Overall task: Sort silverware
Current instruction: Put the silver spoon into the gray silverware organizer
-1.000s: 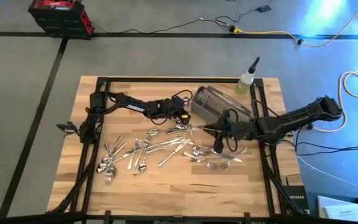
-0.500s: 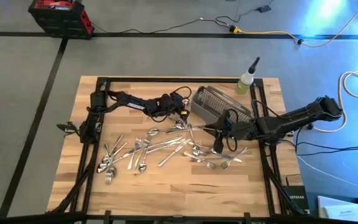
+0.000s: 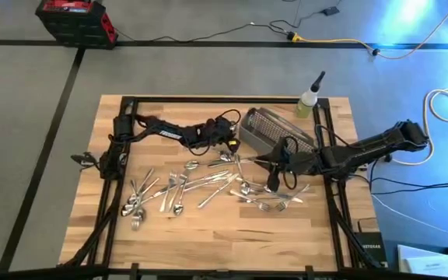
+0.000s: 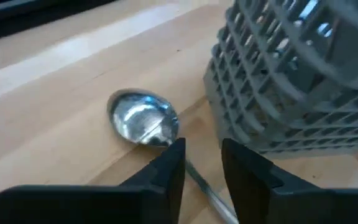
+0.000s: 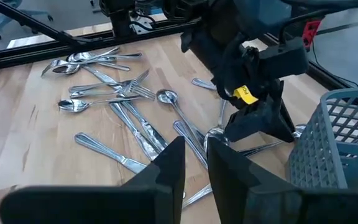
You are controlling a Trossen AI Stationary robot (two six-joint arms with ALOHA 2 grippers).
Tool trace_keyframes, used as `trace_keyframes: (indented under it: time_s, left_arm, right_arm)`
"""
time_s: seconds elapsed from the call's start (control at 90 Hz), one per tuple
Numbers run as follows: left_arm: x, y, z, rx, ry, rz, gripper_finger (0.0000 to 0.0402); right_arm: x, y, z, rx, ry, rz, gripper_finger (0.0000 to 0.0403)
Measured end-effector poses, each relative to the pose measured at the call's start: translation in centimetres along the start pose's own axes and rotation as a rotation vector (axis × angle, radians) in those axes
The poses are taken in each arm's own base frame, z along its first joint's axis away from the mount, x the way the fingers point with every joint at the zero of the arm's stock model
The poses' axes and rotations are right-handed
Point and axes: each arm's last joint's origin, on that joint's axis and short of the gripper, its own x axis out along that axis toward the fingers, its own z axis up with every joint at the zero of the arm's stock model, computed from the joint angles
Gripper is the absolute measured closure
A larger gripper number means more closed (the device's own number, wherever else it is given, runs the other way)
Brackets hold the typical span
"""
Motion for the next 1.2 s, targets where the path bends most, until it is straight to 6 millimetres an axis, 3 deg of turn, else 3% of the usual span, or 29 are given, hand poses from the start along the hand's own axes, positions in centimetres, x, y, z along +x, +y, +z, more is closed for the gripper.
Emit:
trace_keyframes:
  time_s: [0.211,0.389,0.556,0.844,1.111,1.2]
  left_arm:
    - [1.7,-0.2,-0.9,0.007,0.01,0.02,0.0261]
    - [2.5,-0.1,-1.4,0.037,0.019,0.043,0.026]
    - [2.5,0.1,-1.6,0.093,0.027,0.07,0.029]
    - [2.4,0.6,-1.6,0.16,0.054,0.103,0.0389]
    - [0.7,1.0,-0.3,0.216,0.095,0.156,0.0398]
    - [-0.5,0.9,0.9,0.236,0.071,0.187,0.0399]
  right_arm:
    - [0.0,0.0,0.0,0.0,0.0,-0.001,0.0352]
    - [0.0,0.0,0.0,-0.001,0.003,-0.002,0.0352]
    - [0.0,0.0,0.0,-0.001,0.002,-0.002,0.0352]
    - [0.0,0.0,0.0,-0.002,0.003,-0.002,0.0352]
    - [0.0,0.0,-0.1,-0.004,0.008,-0.003,0.0352]
    - [0.0,0.0,-0.1,-0.006,0.01,-0.003,0.0352]
